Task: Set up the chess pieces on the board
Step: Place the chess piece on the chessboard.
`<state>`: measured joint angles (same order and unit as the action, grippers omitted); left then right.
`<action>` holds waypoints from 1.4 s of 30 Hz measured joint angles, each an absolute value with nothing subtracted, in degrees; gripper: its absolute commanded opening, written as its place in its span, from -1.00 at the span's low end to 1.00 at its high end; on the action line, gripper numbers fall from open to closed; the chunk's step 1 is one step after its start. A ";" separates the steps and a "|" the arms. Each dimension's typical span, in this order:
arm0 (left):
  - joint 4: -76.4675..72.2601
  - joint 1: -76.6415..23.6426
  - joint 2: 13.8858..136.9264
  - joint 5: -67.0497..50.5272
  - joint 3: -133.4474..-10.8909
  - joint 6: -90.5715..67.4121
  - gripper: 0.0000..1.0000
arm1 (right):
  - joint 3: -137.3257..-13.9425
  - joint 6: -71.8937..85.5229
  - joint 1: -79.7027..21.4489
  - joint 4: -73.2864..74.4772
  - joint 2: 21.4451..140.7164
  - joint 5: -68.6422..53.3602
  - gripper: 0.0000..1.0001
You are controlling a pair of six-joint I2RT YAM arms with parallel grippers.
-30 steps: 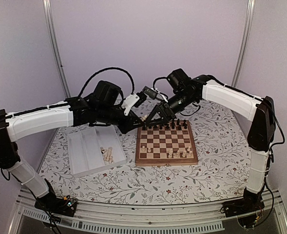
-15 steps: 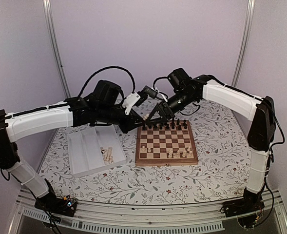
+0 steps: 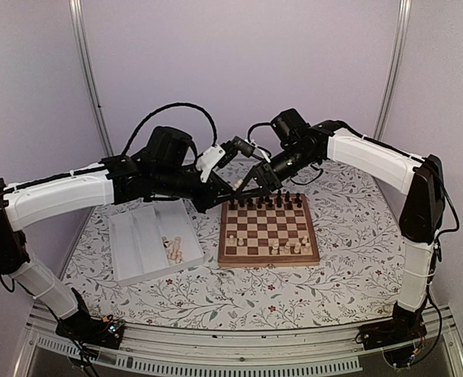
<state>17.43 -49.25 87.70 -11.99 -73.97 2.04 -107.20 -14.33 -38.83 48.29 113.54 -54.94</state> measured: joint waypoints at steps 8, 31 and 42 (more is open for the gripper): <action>17.43 -49.25 87.83 -12.45 -73.97 2.04 -0.91 | -107.20 -14.37 -37.95 48.34 113.19 -56.55 -0.20; 17.65 -49.91 89.43 -14.35 -73.95 1.85 -0.90 | -105.45 -15.44 -36.71 47.07 112.44 -61.19 -0.78; 17.74 -50.15 89.93 -12.05 -73.97 1.78 -0.26 | -104.47 -16.71 -36.69 46.76 111.70 -58.50 -0.85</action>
